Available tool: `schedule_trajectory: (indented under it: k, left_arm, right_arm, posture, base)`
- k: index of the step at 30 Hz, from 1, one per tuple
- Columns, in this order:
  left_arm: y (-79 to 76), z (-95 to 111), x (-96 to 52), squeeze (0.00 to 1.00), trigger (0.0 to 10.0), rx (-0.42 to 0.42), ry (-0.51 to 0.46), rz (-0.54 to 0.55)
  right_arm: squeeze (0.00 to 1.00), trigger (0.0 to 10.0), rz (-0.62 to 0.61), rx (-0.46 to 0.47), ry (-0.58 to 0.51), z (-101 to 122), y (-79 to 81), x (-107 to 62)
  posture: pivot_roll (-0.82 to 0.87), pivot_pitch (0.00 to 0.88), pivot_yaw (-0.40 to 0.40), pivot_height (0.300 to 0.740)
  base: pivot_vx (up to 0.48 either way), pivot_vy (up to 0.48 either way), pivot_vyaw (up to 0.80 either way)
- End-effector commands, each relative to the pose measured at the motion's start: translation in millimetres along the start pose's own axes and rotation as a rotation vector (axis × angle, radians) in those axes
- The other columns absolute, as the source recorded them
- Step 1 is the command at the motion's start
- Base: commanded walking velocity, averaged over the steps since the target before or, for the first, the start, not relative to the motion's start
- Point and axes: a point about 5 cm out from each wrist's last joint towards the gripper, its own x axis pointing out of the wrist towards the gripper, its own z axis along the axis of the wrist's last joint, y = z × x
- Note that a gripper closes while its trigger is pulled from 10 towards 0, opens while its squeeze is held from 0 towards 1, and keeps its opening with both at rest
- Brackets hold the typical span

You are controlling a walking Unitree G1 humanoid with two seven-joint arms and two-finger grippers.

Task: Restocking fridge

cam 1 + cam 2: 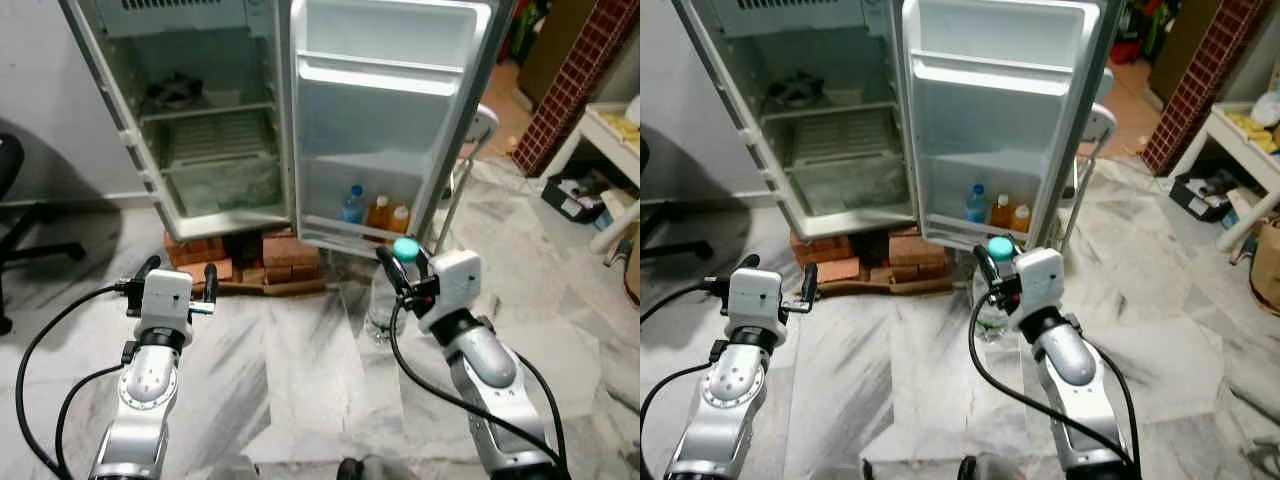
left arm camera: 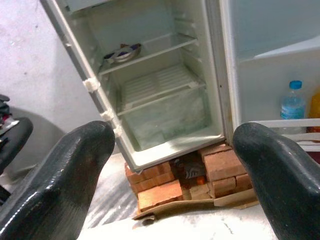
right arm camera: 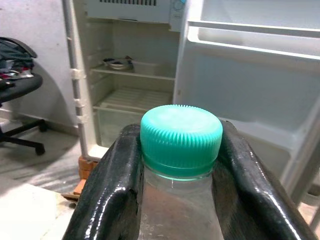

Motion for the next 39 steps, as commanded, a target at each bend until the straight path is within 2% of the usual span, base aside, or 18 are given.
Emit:
schedule_trajectory:
  k: [1, 15, 39]
  left_arm:
    - [3.1, 2.6, -1.1, 0.0, 10.0, -0.002, -0.004, 0.011]
    - [3.7, 0.0, -1.2, 0.0, 10.0, -0.016, 0.009, 0.007]
    - [-0.4, -0.8, 0.8, 0.0, 10.0, -0.022, 0.024, -0.002]
  right_arm:
    - [0.0, 10.0, -0.005, -0.014, -0.036, 8.2, 0.2, 1.2]
    - [0.0, 10.0, 0.0, -0.022, -0.041, 9.5, 0.0, 3.7]
    - [0.0, 10.0, 0.028, -0.034, -0.043, 10.2, 1.8, 7.0]
  posture:
    - [0.1, 0.079, -0.026, 0.74]
    - [0.1, 0.079, -0.026, 0.74]
    - [0.1, 0.081, -0.029, 0.74]
  base:
    - [0.266, 0.0, 0.0]
    - [0.303, 0.0, 0.0]
    - [0.278, 0.344, 0.0]
